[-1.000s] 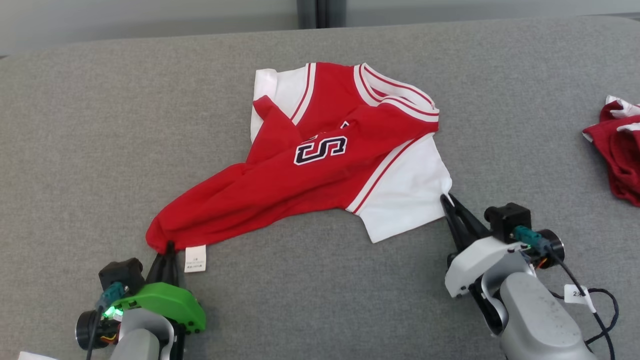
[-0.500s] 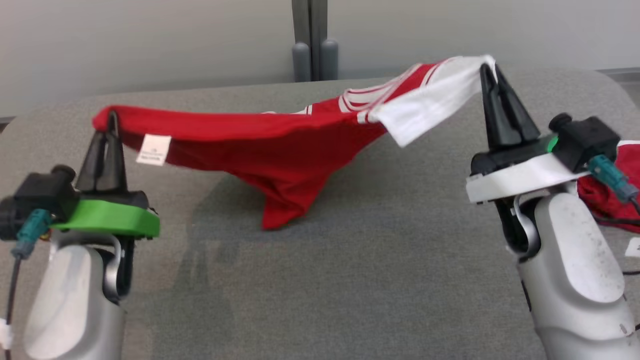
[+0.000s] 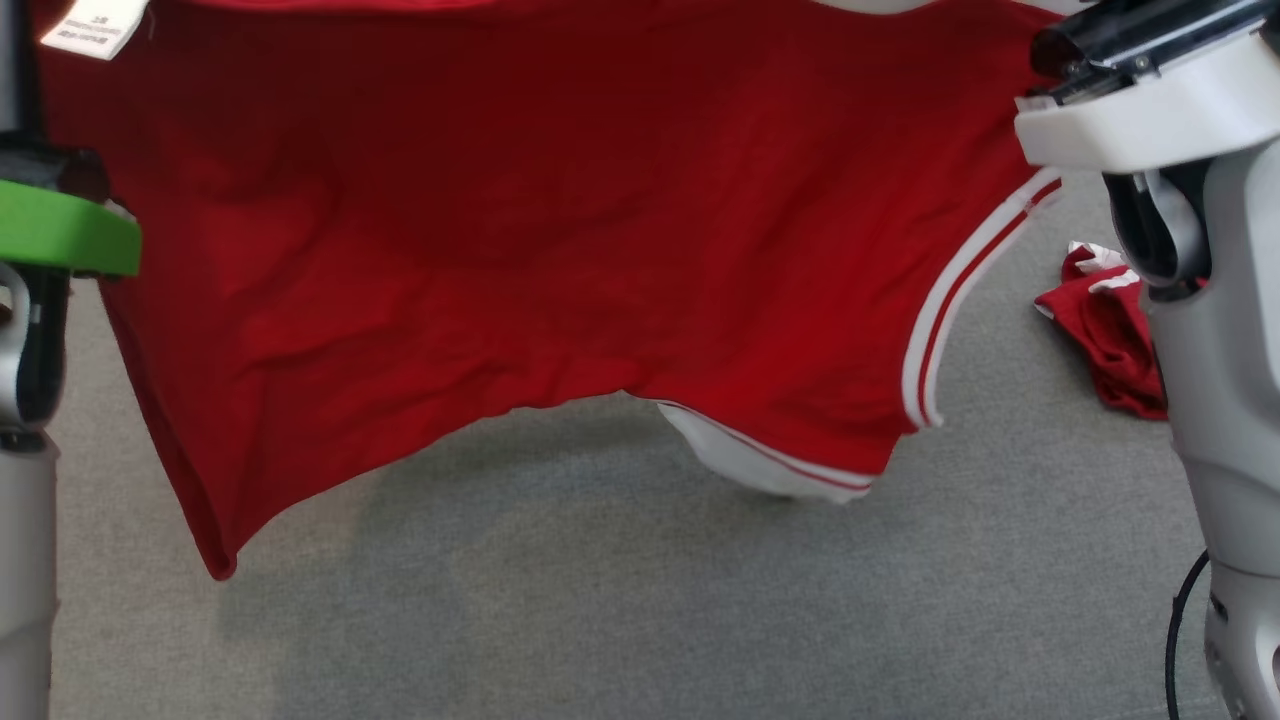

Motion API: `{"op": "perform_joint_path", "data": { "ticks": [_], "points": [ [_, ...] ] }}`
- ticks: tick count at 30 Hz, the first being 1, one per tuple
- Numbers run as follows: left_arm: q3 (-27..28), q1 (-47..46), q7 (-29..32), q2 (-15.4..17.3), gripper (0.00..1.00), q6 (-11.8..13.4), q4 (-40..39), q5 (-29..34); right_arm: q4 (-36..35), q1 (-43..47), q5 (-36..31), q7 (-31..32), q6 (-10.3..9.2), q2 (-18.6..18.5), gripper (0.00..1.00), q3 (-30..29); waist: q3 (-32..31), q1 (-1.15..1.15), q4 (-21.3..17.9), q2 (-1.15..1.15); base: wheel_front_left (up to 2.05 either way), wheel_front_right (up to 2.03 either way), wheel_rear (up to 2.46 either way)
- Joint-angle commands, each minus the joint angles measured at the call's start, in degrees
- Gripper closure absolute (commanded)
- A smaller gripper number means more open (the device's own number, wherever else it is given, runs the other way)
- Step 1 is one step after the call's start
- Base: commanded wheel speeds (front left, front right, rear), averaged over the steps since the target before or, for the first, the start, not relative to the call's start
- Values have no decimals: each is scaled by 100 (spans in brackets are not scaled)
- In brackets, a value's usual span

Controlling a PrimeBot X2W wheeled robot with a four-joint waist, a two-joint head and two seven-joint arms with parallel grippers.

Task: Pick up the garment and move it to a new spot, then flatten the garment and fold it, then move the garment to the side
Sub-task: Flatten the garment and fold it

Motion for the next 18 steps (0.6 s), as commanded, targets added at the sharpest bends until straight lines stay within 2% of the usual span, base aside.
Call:
{"op": "perform_joint_path", "data": {
  "ticks": [1, 7, 10, 14, 18],
  "points": [
    [44, -148, 139, 66, 100, 57, 24, -78, 135, -192, -60, 84, -3, -51, 100, 89, 375, 0, -41, 0, 0, 0, 0],
    [18, -636, 424, 111, 100, 63, 298, -188, 845, -982, -453, 75, -6, -53, 100, 371, 1243, 0, -148, 0, 0, 0, 0],
    [-48, -1061, 328, 163, 100, 38, 643, -141, 1266, -1442, -681, -67, -6, 43, 100, 237, 1670, 0, -191, 0, 0, 0, 0],
    [-84, -1877, -163, 213, 100, 21, 1284, 1, 1852, -2246, -1180, -310, -6, 213, 100, -197, 2171, 0, -263, 0, 0, 0, 0],
    [-128, -2674, -697, 179, 100, 14, 1816, 76, 2169, -2843, -1551, -469, -6, 418, 100, -756, 2407, 0, -311, 0, 0, 0, 0]
  ]
}}
